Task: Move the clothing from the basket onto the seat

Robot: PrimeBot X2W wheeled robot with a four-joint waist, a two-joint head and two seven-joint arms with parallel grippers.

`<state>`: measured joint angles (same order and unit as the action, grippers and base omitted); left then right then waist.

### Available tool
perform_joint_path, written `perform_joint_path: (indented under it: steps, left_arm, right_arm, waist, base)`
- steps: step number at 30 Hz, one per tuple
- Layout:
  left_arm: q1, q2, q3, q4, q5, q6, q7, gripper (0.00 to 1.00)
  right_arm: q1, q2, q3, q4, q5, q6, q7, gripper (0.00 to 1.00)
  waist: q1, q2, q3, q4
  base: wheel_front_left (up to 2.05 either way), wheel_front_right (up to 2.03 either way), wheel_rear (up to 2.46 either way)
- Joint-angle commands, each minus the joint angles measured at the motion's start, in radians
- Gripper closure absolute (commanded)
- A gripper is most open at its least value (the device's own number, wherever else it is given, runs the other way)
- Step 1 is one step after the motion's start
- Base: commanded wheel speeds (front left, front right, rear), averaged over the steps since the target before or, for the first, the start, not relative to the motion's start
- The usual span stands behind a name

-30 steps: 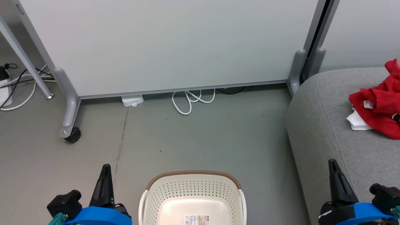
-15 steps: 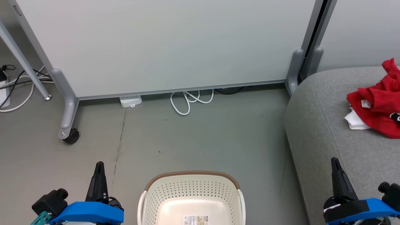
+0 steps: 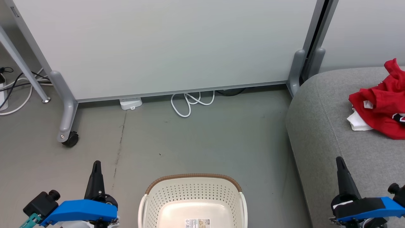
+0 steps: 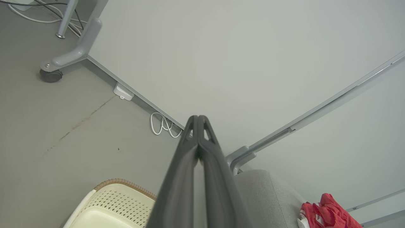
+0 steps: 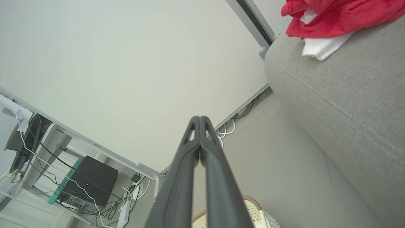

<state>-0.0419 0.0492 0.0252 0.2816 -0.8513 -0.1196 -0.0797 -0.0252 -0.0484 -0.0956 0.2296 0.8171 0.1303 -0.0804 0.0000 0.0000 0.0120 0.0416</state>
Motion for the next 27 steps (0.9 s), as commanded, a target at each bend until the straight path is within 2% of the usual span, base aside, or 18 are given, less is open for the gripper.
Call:
perform_joint_path:
  steps: [1,27]
  left_arm:
    - [-0.027,0.001,0.011,-0.016,-0.041,-0.005,0.01,1.0]
    - [-0.047,0.001,0.043,-0.025,-0.322,-0.009,0.083,1.0]
  right_arm:
    - [-0.029,-0.003,-0.003,-0.009,0.045,0.0,0.01,1.0]
    - [-0.055,-0.003,-0.01,0.0,0.339,0.0,0.083,1.0]
  waist:
    - [0.0,0.0,0.0,-0.001]
    - [0.0,0.0,-0.003,-0.014]
  base:
    - [0.0,0.0,0.0]
    - [0.0,0.0,0.0]
